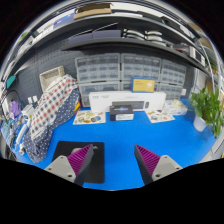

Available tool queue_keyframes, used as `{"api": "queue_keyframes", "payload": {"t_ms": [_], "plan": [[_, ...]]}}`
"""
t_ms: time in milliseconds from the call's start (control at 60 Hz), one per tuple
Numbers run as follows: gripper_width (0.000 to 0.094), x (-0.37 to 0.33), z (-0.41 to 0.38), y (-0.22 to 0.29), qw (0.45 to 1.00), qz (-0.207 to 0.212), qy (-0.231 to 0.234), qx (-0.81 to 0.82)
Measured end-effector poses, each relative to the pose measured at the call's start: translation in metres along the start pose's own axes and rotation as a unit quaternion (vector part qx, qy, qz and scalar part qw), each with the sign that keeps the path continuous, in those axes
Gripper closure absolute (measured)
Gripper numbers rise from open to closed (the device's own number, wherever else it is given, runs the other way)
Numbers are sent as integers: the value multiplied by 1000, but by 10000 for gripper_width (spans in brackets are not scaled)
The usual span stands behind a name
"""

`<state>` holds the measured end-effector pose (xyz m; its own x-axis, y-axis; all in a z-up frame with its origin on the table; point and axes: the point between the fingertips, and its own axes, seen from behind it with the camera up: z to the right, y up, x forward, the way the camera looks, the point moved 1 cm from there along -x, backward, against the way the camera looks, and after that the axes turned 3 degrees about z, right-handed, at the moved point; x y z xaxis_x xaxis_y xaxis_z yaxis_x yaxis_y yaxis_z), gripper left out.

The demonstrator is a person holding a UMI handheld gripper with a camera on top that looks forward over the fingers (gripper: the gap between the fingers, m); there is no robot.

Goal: Arrange mouse

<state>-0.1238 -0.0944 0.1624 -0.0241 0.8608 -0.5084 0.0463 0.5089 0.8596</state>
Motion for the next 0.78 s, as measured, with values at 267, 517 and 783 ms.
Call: {"api": "queue_keyframes", "payload": {"t_ms": [267, 517, 783], "plan": [[109, -49, 108, -5, 1000, 14, 14, -13], [112, -78, 166, -13, 999, 24, 16, -20], [111, -87, 187, -19, 999, 25, 19, -16]]}}
